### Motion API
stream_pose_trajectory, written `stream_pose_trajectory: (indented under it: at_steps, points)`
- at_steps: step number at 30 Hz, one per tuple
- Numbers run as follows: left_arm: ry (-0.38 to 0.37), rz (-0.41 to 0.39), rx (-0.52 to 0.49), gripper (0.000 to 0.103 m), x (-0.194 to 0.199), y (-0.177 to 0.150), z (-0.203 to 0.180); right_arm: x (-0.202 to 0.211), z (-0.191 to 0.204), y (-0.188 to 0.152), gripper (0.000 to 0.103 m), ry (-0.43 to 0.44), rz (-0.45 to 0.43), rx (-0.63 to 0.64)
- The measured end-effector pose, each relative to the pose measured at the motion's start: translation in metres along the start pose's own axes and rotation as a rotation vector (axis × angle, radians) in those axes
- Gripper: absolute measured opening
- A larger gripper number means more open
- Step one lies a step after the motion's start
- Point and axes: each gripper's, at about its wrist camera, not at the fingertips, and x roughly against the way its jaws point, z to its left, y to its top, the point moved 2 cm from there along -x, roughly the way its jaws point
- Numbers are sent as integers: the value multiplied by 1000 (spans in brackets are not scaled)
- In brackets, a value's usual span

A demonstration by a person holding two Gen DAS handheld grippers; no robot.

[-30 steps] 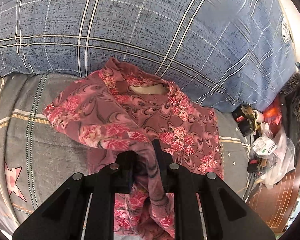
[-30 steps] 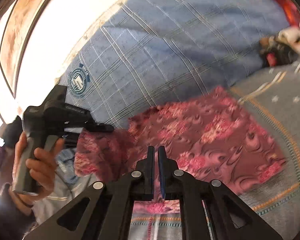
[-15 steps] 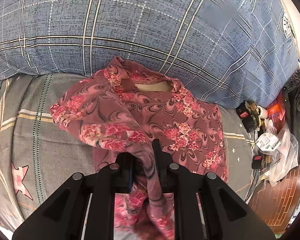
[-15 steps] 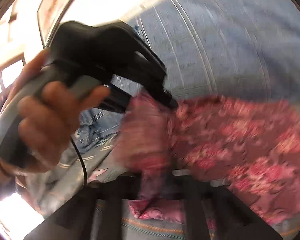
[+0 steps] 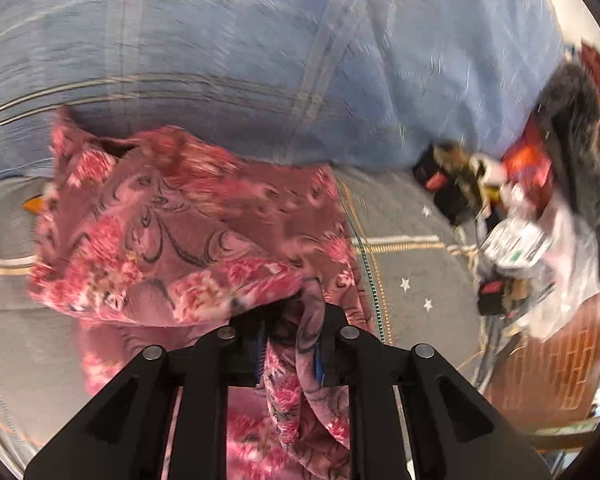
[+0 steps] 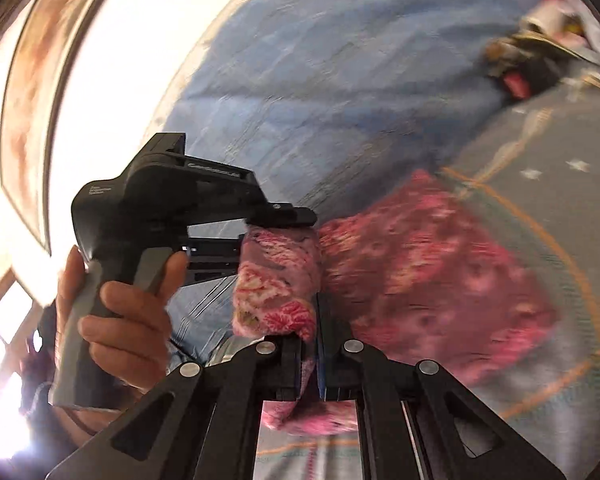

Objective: Fold small clothes

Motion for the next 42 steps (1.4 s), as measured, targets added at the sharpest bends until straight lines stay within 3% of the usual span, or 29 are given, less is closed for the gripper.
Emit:
stream_pose_trajectory:
  at_steps: [3,7,10,12,13,15,18,21,22,24,26,28,30,32,34,37,38,39,42]
  points:
    - [21,40,2,16,-27,-4,-10,3,-32,4,4,-9,23,-140]
    - [24,37,2,27,-31,-7,-16,-1,-67,0,4,-8,76,-311]
    - [-66,29,12,30,-13,-8,-17,-5,-75,-8,5,-41,112,-340]
    - [-125,-16,25,36,10,-7,-13,-7,-80,-12,4,-66,133,-356]
    - [-134,-53,27,48,24,-7,-8,-7,-81,-13,4,-67,135,-367]
    - [-113,-139,43,67,51,-8,12,-1,-80,-12,13,-88,131,-371]
    - [-90,-210,105,68,75,-18,61,29,-69,-7,21,-166,26,-317]
    - [-119,-201,194,68,74,-40,105,60,-51,8,29,-203,-151,-216]
    - [-122,-192,211,68,69,-43,113,59,-37,19,33,-192,-172,-146]
    - [-148,-162,248,68,59,-57,128,37,-15,34,54,-173,-107,-24]
    - [-190,-136,277,68,49,-69,131,-3,13,41,60,-167,18,152]
    - [-224,-117,298,68,42,-78,134,-45,41,36,64,-244,121,401]
    - [-221,-96,296,68,34,-85,132,-83,63,26,66,-399,153,699]
    - [-190,-101,279,68,33,-90,132,-109,73,13,76,-465,205,910]
    - [-176,-121,269,68,38,-94,139,-132,79,3,76,-534,241,1081]
    - [-169,-137,268,68,42,-92,144,-157,75,11,67,-550,298,1088]
    - [-163,-140,261,68,42,-90,142,-160,72,20,30,-493,332,1012]
    - [-153,-144,251,68,42,-89,141,-161,68,30,9,-454,353,932]
    - [-118,-149,225,68,38,-84,139,-144,31,84,8,-376,245,540]
